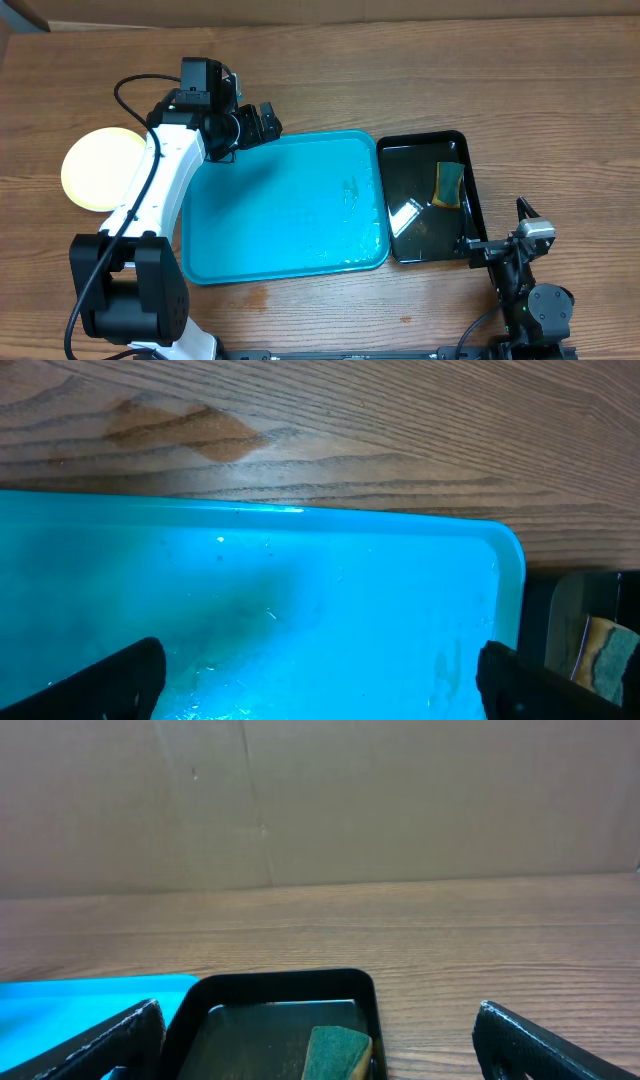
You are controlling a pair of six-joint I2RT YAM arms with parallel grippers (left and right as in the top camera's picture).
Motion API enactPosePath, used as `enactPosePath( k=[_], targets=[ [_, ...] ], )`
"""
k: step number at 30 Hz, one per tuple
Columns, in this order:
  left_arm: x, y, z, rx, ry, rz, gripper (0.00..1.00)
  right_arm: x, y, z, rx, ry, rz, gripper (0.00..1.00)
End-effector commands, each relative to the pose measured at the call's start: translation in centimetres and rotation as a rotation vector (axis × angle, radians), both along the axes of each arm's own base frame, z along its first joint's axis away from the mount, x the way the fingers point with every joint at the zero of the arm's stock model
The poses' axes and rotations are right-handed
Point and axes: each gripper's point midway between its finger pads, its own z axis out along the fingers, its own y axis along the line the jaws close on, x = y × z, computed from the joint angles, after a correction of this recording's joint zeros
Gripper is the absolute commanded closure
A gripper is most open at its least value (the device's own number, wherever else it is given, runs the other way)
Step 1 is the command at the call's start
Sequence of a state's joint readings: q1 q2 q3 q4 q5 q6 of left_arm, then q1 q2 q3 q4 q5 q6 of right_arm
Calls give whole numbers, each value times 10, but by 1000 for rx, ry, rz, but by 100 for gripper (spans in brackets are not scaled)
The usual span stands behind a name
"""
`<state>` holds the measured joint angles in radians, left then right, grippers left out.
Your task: Clean dirty plates on tray and stack at the side
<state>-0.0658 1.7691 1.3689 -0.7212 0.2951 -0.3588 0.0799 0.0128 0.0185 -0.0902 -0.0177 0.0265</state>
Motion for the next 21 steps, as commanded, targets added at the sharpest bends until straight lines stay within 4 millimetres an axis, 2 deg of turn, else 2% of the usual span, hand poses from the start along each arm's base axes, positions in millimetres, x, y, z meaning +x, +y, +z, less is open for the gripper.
enactPosePath(
  k=[1,16,21],
  targets=[
    [-1,0,3,15,-16,-18,0,0,-2,-2,6,-4,-12,0],
    [0,2,3,24,-18,-14,0,0,-2,-2,6,-4,-12,0],
    [-1,3,27,20,-76,-10,0,0,-2,-1,6,-5,-12,0]
  ],
)
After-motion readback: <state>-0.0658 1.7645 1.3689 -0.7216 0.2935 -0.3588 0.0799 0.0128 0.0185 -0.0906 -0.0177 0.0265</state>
